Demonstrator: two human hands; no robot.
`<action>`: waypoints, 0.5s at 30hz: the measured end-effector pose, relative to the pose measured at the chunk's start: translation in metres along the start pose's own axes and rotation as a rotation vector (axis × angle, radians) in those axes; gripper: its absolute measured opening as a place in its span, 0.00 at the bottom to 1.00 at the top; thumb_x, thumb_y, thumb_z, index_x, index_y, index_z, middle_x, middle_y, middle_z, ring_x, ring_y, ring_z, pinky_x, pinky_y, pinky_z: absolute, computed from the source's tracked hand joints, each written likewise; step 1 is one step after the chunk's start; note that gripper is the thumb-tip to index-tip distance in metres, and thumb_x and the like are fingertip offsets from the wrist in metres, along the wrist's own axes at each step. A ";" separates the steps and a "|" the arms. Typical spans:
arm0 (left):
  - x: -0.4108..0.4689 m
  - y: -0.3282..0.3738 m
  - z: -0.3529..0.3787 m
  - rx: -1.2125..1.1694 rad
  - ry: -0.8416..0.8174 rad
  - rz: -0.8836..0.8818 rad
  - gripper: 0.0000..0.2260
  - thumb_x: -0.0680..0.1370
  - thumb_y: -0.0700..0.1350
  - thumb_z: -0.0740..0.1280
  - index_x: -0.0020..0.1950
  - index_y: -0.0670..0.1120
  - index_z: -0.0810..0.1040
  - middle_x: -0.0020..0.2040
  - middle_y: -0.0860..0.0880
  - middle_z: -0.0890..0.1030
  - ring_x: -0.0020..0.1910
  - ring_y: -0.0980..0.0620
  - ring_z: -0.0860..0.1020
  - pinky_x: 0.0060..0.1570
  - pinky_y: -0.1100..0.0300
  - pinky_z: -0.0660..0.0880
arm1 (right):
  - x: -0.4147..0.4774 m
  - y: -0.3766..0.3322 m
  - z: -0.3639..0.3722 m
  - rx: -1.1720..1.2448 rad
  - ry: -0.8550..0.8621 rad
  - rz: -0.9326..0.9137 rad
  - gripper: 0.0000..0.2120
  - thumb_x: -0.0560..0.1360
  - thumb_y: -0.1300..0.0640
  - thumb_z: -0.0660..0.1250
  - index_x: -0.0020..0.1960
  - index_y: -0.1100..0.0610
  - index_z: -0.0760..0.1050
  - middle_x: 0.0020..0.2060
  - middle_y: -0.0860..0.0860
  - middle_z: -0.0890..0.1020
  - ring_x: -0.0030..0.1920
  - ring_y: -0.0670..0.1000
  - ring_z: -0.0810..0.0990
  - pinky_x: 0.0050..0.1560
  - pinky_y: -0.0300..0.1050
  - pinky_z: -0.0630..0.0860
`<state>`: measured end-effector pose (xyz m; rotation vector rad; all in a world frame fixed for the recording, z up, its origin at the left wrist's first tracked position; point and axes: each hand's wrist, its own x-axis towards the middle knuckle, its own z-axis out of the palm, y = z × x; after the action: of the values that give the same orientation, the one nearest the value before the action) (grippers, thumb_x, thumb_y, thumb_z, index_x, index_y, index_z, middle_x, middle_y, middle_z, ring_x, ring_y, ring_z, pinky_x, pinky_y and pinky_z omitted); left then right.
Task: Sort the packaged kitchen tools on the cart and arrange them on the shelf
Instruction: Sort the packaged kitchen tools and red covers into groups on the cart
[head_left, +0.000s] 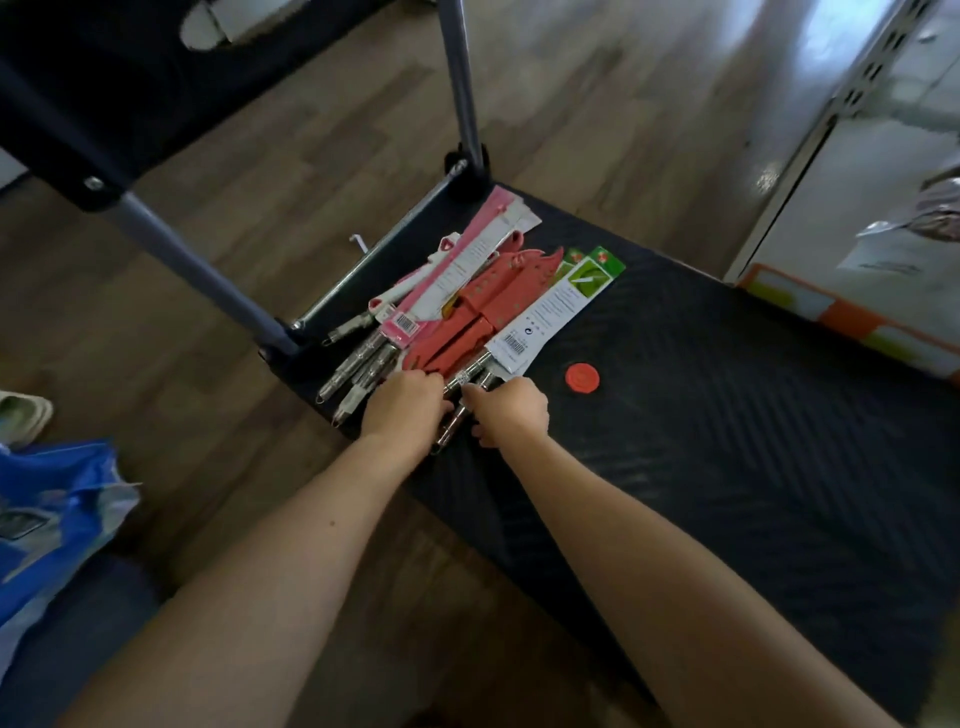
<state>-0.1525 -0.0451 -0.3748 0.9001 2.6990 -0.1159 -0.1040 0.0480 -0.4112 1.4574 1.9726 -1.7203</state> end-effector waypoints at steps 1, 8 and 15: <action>0.002 0.002 -0.001 -0.011 -0.003 -0.004 0.14 0.78 0.48 0.63 0.58 0.40 0.74 0.55 0.41 0.79 0.55 0.42 0.76 0.50 0.52 0.72 | 0.001 0.000 0.001 0.073 0.006 0.039 0.14 0.70 0.48 0.69 0.40 0.61 0.78 0.34 0.55 0.83 0.36 0.55 0.83 0.45 0.52 0.82; 0.007 0.011 -0.004 -0.247 -0.091 -0.138 0.15 0.76 0.47 0.67 0.57 0.39 0.75 0.54 0.41 0.78 0.53 0.42 0.77 0.46 0.54 0.71 | -0.001 0.001 0.004 0.236 0.027 0.103 0.13 0.74 0.52 0.68 0.42 0.64 0.77 0.27 0.54 0.78 0.33 0.54 0.82 0.41 0.51 0.82; -0.001 -0.003 -0.007 -0.249 -0.042 -0.206 0.12 0.76 0.45 0.67 0.57 0.40 0.76 0.54 0.42 0.78 0.54 0.42 0.77 0.45 0.56 0.71 | -0.002 -0.008 0.010 -0.222 0.081 -0.148 0.11 0.73 0.51 0.63 0.40 0.59 0.72 0.44 0.57 0.82 0.44 0.59 0.83 0.46 0.53 0.81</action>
<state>-0.1555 -0.0465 -0.3677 0.5415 2.6826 0.1542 -0.1133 0.0393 -0.4083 1.3560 2.2822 -1.4557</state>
